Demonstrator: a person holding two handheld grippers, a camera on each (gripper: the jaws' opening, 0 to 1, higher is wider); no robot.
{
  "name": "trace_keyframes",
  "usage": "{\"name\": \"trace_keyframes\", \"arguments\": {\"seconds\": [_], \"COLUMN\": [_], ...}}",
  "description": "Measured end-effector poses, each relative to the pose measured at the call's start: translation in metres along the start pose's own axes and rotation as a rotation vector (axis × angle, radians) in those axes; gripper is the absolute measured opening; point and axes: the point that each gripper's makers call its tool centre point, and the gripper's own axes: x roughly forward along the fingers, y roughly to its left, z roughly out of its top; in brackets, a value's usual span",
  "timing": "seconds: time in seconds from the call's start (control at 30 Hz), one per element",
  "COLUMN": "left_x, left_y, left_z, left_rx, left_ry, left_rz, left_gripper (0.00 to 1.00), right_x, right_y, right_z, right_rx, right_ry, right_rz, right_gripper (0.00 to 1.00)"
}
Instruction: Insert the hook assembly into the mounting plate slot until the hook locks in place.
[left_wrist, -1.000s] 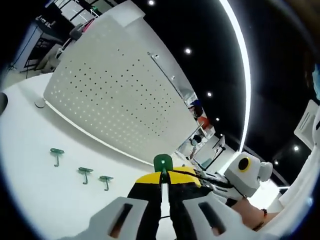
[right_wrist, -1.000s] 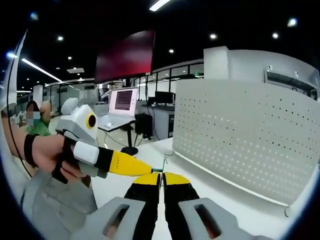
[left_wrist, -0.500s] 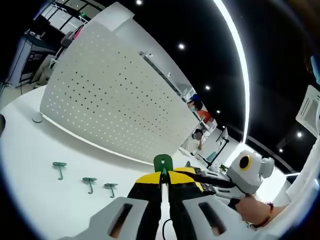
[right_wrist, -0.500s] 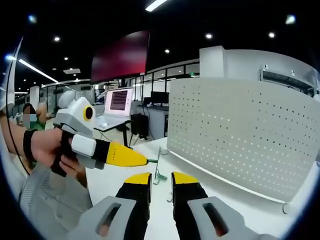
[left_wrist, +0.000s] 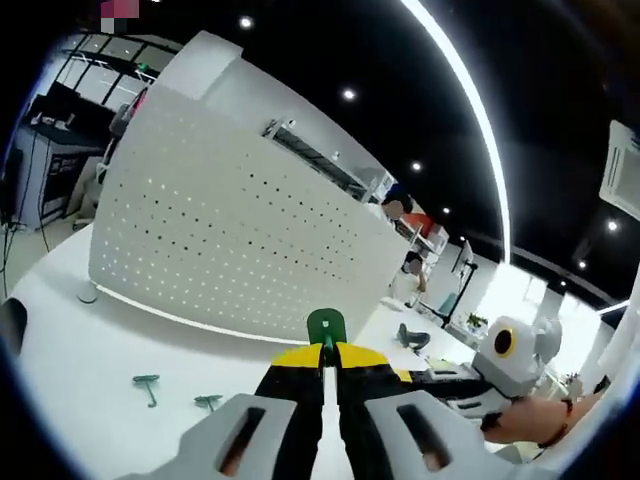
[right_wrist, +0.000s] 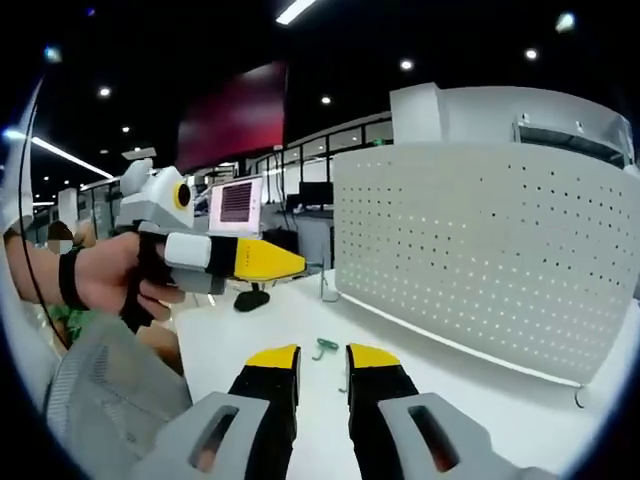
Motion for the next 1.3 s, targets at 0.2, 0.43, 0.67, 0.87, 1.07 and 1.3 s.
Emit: {"name": "trace_keyframes", "arguments": {"seconds": [0.2, 0.43, 0.67, 0.87, 1.07, 1.3], "left_x": [0.004, 0.012, 0.020, 0.027, 0.033, 0.046], "left_y": [0.006, 0.014, 0.019, 0.028, 0.038, 0.041], "left_z": [0.010, 0.024, 0.041, 0.050, 0.059, 0.074], "left_rx": [0.057, 0.095, 0.163, 0.188, 0.219, 0.259], "left_ry": [-0.009, -0.023, -0.039, -0.040, -0.042, -0.069], "left_rz": [0.029, 0.048, 0.069, 0.096, 0.140, 0.165], "left_gripper": [0.03, 0.03, 0.03, 0.03, 0.03, 0.03], "right_x": [-0.005, -0.014, -0.024, -0.026, -0.031, -0.036], "right_y": [0.001, -0.004, -0.008, -0.009, -0.011, -0.014], "right_z": [-0.003, -0.004, -0.007, -0.010, -0.011, -0.011], "right_rx": [-0.013, -0.015, 0.002, 0.013, 0.021, 0.026], "right_ry": [0.007, 0.009, -0.009, -0.006, -0.012, -0.017], "right_rz": [-0.005, -0.023, -0.059, -0.068, -0.079, -0.090], "right_gripper": [0.21, 0.27, 0.32, 0.33, 0.33, 0.33]}}
